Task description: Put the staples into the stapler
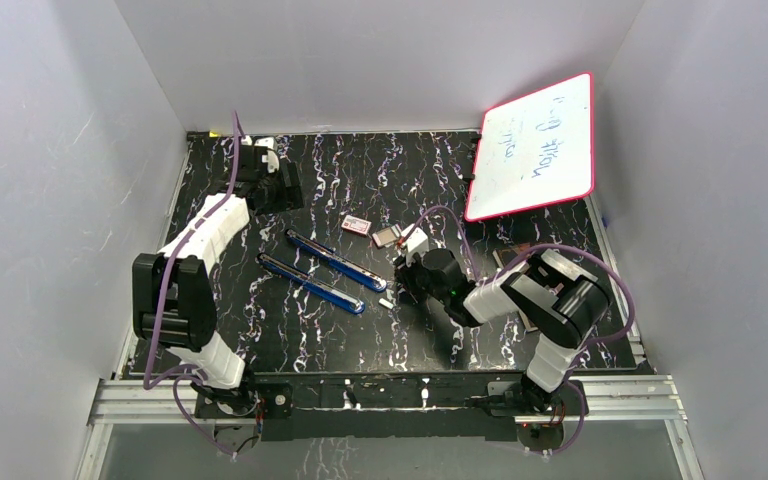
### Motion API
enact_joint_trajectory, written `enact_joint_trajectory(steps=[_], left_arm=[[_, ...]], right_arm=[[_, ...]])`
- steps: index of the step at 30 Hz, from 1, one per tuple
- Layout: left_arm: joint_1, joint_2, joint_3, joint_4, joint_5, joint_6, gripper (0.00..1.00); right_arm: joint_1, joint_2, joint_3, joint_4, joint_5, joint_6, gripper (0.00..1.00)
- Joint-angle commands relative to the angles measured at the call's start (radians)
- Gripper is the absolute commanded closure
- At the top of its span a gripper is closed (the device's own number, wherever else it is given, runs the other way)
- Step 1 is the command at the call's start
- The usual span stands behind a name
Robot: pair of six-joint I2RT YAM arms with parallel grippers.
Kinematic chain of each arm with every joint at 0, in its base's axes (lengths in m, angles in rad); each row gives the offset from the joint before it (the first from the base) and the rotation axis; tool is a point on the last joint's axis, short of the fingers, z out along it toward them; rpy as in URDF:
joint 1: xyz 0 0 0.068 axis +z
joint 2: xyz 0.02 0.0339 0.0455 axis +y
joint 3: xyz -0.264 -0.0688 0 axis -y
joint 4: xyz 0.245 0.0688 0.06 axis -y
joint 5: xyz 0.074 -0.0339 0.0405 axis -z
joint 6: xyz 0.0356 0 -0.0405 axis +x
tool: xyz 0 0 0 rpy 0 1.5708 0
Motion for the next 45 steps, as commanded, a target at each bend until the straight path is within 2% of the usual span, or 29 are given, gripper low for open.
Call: enact_joint_trajectory(steps=[1,6,10,21,36,40,43,45], left_arm=[[-0.004,-0.010,0.010,0.008,0.008,0.001,0.19],[-0.004,-0.009,0.007,0.010,0.009,0.001,0.19],[-0.004,-0.010,0.006,0.011,0.010,0.001,0.19],[-0.004,-0.009,0.004,0.014,0.012,-0.002,0.19],[-0.004,-0.006,0.007,0.016,0.014,-0.002,0.19],[-0.004,0.008,0.025,0.017,0.020,-0.010,0.19],[-0.004,0.027,0.043,0.023,0.037,-0.020,0.19],[-0.004,0.043,0.056,0.024,0.042,-0.023,0.19]], right_arm=[[-0.001,0.059,-0.012,-0.153,0.025,0.003,0.58],[-0.001,0.072,-0.011,-0.142,0.030,0.017,0.60],[-0.001,0.072,-0.011,-0.146,0.053,0.026,0.66],[-0.002,0.055,-0.031,-0.153,0.097,0.053,0.66],[-0.002,0.058,-0.021,-0.149,0.036,0.018,0.86],[-0.001,0.016,-0.018,-0.141,0.013,-0.001,0.94],[-0.002,-0.072,0.003,-0.165,-0.003,-0.013,0.99],[-0.001,-0.140,0.027,-0.195,-0.002,-0.028,1.00]])
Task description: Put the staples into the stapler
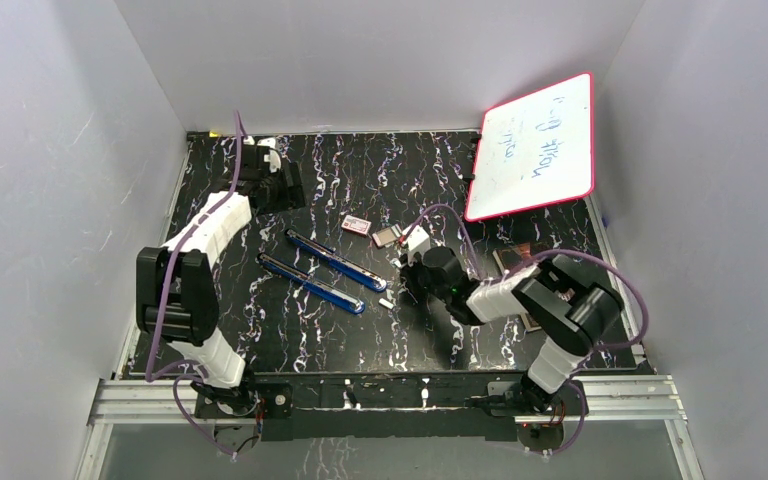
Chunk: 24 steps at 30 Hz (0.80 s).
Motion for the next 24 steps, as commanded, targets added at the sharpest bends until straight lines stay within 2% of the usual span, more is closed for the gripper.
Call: enact_joint_trajectory(steps=[1,5,10,21,24], left_arm=[[-0.004,0.026,0.056,0.011,0.033,-0.014,0.19],[-0.004,0.045,0.062,0.013,0.032,-0.014,0.18],[-0.004,0.074,0.036,0.013,0.010,-0.015,0.17],[-0.003,0.241,0.114,-0.168,-0.163,-0.091,0.18],[-0.003,0.271,0.140,-0.205,-0.139,-0.097,0.22]], right_arm=[[0.000,-0.129,0.035,-0.146,-0.021,-0.055,1.00],[-0.001,-0.204,0.115,-0.242,-0.037,-0.086,1.00],[0.000,-0.216,0.212,-0.359,-0.130,-0.072,1.00],[0.082,-0.044,0.498,-0.586,-0.169,-0.020,1.00],[0.109,-0.001,0.544,-0.632,-0.153,-0.022,1.00]])
